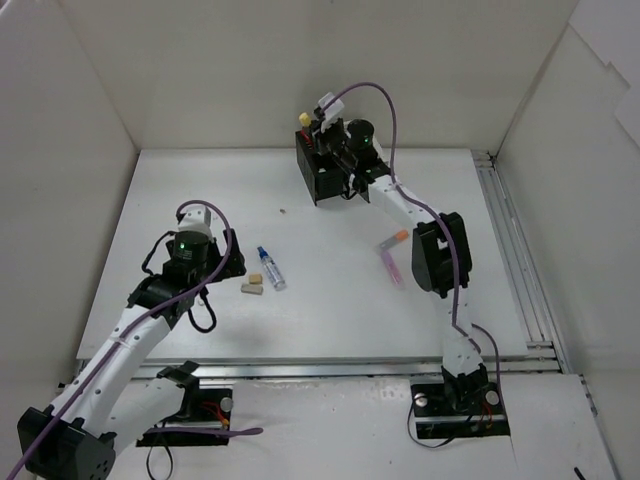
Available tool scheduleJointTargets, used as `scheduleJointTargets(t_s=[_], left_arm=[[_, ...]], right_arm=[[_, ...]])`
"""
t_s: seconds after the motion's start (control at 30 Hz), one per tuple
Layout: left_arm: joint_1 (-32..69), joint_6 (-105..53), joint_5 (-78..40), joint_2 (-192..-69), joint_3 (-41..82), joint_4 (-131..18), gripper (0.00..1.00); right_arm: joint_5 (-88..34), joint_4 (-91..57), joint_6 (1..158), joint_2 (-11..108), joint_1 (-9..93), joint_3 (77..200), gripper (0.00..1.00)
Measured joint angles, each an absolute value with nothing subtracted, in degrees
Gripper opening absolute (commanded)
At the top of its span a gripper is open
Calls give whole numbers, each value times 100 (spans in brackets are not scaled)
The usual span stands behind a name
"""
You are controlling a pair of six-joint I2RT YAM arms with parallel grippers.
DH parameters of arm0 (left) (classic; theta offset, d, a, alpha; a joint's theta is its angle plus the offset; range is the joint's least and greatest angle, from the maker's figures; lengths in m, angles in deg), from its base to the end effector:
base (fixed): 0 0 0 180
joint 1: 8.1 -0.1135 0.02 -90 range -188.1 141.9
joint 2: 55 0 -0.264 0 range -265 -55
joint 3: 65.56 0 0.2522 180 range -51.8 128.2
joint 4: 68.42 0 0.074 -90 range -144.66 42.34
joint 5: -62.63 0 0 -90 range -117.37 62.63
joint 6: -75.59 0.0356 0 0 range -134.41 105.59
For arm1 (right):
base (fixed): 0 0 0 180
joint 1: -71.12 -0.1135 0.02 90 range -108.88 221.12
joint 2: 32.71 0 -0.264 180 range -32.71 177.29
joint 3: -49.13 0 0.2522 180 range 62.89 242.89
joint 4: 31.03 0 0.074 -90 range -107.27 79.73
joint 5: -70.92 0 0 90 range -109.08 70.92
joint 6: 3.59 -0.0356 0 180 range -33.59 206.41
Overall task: Sort the stationery into containers
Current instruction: Place the stationery in the storage box.
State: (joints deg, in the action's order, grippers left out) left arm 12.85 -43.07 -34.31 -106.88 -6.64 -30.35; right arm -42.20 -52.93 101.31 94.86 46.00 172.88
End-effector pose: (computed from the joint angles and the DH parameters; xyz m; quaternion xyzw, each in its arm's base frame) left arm 0.1893 -0.0679 0.2957 -0.0881 0.8649 -0.1583 0.4681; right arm 0.4776 0.2394 0.3391 -0.3493 0.4851 0.1878 0.7794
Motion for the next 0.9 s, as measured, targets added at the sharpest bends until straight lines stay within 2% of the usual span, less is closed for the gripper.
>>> scheduleJointTargets(t_s=[0.23,0.33,0.43,0.47,0.6,0.63,0.77,0.9], left_arm=[[1228,-4268,-3359,-10819,-506,-3070,100],[1202,-4220,-3320,-10849,-495,-3074,100],[1198,-4187,-3272,-10860,-495,-3081,100],[1198,-4185,-3256,-10871,-495,-3087,100],[1165,-4181,-3134,-10985,-489,-3131,100],[1158,-4178,-3095,-11020,-489,-3155,100],[1128,-4100,-2819,-11173,-489,-3365,100],[1128,-3861,-2417,-11461,-441,-3684,100]], right_arm=[[-3448,-5612,9521,10331,4624,17430,5],[-3293,-5883,9401,10312,4641,17098,25],[-3122,-6102,9331,10240,4639,16781,54],[-3079,-6115,9283,10172,4639,16654,59],[-2919,-6132,9211,9678,4661,16018,73],[-2845,-6145,9182,9451,4661,15765,80],[-2215,-6165,8806,7997,4661,14316,98],[-1186,-5997,8170,6218,4667,12851,98]])
